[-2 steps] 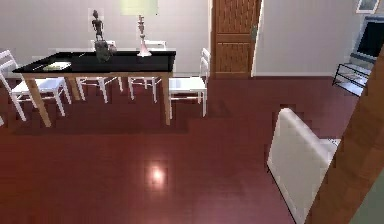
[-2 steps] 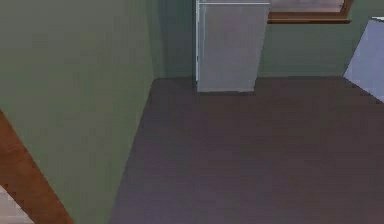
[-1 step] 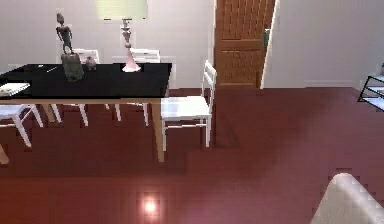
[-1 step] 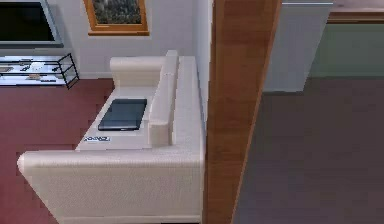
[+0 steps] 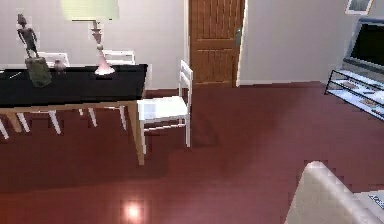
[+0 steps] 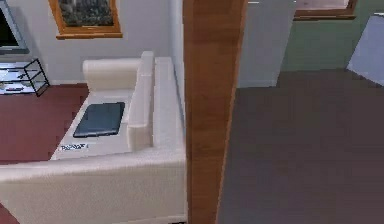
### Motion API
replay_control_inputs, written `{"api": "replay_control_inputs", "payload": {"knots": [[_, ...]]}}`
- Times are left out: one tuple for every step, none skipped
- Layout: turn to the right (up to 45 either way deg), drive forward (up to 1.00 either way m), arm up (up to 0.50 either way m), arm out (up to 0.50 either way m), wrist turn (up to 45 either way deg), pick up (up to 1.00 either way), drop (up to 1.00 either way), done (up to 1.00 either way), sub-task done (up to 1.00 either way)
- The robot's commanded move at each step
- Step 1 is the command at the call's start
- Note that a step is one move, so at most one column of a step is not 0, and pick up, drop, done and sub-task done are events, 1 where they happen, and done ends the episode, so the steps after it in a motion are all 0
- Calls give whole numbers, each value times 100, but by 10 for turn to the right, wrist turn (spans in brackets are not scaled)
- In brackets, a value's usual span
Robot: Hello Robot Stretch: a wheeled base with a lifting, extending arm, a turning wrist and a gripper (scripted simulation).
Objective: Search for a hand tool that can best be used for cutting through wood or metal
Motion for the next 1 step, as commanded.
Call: {"api": "replay_control_inputs", "payload": {"knots": [[0,100,0,0,0,0,0,0,0]]}}
